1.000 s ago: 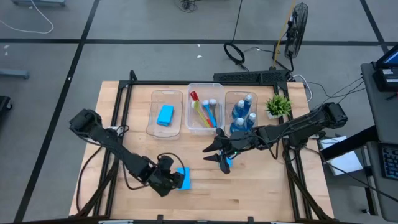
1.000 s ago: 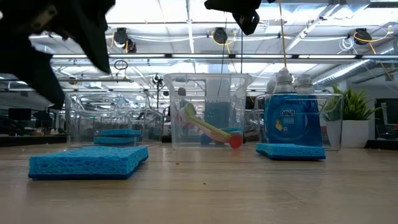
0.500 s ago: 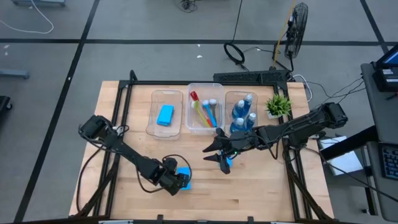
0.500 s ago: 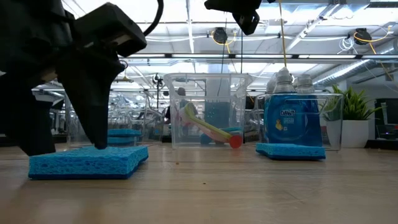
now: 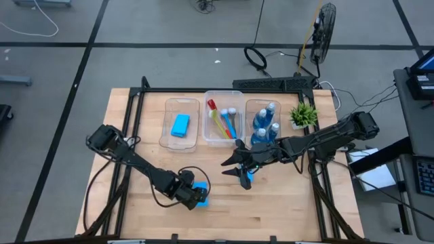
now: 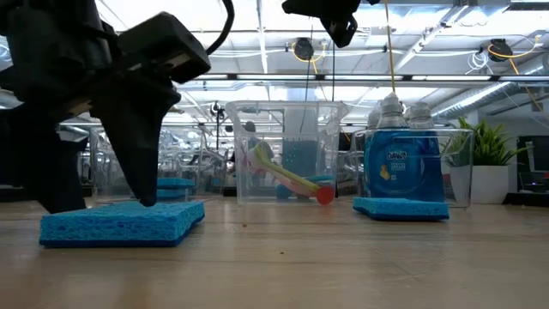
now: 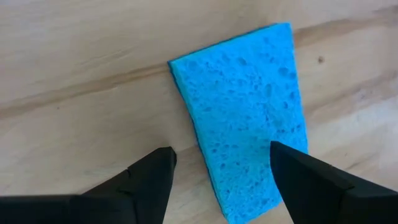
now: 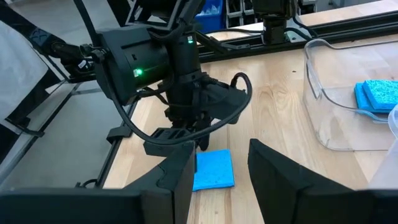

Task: Pick & Place Kitchen Sink Supplies
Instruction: Put the blue sponge into the left transparent bin

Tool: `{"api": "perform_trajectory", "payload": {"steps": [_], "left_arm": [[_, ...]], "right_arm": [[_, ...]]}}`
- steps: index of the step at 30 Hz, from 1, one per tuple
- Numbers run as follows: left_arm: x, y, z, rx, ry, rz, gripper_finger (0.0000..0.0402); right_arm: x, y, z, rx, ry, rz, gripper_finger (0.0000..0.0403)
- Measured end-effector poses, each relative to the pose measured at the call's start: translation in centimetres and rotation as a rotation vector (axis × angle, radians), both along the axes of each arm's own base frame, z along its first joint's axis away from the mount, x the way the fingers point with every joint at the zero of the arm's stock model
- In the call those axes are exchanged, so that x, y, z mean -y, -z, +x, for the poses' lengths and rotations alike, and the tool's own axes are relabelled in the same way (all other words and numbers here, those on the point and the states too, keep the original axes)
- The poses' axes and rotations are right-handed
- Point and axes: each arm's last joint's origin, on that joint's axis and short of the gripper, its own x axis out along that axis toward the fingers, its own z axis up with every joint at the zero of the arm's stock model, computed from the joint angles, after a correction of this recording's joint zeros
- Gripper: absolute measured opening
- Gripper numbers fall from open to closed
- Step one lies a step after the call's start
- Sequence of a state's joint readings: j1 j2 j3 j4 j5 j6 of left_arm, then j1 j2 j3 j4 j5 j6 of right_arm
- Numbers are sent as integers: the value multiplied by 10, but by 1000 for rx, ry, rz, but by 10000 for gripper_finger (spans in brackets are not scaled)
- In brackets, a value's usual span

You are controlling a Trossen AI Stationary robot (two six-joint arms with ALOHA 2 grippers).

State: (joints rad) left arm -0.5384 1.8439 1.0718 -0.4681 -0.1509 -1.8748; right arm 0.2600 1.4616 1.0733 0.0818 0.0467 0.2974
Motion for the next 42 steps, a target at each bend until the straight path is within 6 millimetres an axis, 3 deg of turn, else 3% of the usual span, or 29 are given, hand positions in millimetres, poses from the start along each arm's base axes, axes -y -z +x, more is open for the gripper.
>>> {"api": "perform_trajectory", "payload": {"steps": [5,19,25,32,42], "left_arm": [[-7,1,-2,-89,-31,-42,224],[-12,3,-2,-104,-2,-17,15],[-15,-4,-7,-125,73,11,7],[-25,-48,-27,-76,234,76,4],[-35,-135,-59,344,685,267,2]], "right_arm": [[0,0,0,0,0,0,134],[0,0,0,3,2,0,134],[0,0,0,3,3,0,134],[0,0,0,4,3,-5,134],[0,0,0,11,-10,-37,134]]}}
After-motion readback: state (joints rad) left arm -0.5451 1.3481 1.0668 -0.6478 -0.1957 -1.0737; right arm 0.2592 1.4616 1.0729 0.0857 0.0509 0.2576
